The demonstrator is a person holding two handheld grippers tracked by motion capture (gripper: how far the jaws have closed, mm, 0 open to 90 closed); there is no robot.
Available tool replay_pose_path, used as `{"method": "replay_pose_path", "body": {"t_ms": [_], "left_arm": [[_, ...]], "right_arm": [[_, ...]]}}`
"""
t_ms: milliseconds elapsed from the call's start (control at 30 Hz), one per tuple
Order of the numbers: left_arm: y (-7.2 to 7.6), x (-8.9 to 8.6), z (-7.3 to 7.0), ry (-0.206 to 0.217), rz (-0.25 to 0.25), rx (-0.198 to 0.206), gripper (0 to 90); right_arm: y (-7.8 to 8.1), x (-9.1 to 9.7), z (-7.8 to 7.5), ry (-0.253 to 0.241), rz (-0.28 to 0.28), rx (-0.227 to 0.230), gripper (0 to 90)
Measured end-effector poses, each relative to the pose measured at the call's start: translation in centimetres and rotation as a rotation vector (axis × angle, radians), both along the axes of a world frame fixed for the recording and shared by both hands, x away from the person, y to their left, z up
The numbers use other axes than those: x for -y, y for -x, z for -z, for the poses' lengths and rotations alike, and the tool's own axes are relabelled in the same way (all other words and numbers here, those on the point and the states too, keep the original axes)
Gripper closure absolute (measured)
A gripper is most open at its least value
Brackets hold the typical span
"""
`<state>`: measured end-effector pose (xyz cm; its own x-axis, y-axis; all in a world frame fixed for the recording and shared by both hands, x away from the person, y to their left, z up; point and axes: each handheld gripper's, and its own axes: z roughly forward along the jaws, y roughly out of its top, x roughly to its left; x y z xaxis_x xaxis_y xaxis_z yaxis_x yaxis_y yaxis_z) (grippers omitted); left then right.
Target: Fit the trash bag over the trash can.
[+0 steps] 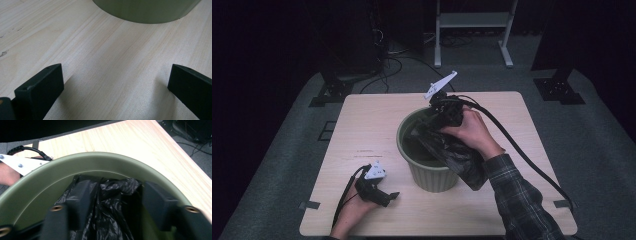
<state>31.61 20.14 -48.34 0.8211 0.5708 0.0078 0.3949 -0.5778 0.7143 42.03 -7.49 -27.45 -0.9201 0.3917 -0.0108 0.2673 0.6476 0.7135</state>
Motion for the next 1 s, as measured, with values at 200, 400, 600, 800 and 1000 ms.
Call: {"method": "replay_pose_path", "body": {"t_ms": [200,400,600,800,1000], "left_arm": [[-0.1,-0.1,-0.1,-0.002,0.000,-0.013,0.0],[-0.1,-0.1,0.0,-0.002,0.001,-0.001,0.0],[0.0,-0.1,0.0,-0.006,0.001,0.002,0.0],[0.0,-0.1,0.0,-0.006,0.000,0.002,0.0],[0.0,-0.1,0.0,-0.006,-0.002,0.002,0.0]], "right_arm": [[0.9,0.7,-0.8,0.005,-0.012,0.009,10.9],[1.8,2.5,-1.3,-0.049,-0.017,0.010,7.5],[2.7,5.4,-1.2,-0.076,0.015,0.030,7.9],[4.0,9.3,-1.0,-0.132,0.051,0.007,10.1],[5.4,12.9,0.0,-0.152,0.088,-0.001,13.4]]}}
